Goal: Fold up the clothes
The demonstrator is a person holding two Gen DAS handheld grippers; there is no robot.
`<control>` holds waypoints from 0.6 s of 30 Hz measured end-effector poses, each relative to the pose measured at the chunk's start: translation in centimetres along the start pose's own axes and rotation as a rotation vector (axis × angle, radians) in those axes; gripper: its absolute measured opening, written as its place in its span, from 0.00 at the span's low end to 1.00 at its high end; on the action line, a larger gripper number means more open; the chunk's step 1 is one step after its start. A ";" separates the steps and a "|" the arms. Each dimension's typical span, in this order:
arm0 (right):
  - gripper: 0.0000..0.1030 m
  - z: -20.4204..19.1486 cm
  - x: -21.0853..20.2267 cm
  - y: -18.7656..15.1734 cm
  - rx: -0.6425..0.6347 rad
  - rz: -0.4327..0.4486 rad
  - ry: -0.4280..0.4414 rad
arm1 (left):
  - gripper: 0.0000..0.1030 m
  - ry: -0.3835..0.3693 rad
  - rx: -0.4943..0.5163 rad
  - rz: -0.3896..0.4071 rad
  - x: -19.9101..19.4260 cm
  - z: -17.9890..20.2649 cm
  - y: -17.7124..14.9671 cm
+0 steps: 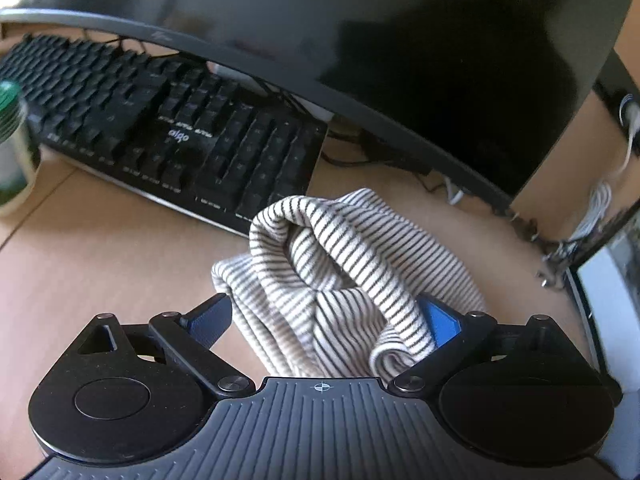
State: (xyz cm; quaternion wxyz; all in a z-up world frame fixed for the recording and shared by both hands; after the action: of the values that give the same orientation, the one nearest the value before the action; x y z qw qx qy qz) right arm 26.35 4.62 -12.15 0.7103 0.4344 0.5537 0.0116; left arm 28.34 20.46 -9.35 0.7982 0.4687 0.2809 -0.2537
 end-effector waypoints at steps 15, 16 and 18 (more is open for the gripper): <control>0.92 7.2 -5.9 2.9 0.519 0.196 0.141 | 0.99 -0.083 -0.037 -0.022 -0.7 -1.9 -0.6; 0.92 7.7 -5.6 2.9 0.560 0.202 0.150 | 0.99 -0.081 -0.024 -0.022 -0.8 -1.9 -0.6; 0.92 7.9 -5.6 3.4 0.585 0.222 0.160 | 0.99 -0.080 0.000 -0.020 -1.0 -1.8 -0.5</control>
State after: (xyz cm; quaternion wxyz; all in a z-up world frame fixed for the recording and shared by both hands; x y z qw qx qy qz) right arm 32.10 -0.84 -5.58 0.5039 0.6757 0.5368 -0.0365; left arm 26.91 22.05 -9.69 0.8061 0.4554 0.2534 -0.2802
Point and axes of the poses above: each gripper's, at about its wrist camera, not at the fingertips, and x roughly the way its jaws point, z to its right, y to its top, the point moved 7 cm from there along x, roughly the way its jaws point, and after that the axes turned 3 degrees about -x, right-handed, at the moved point
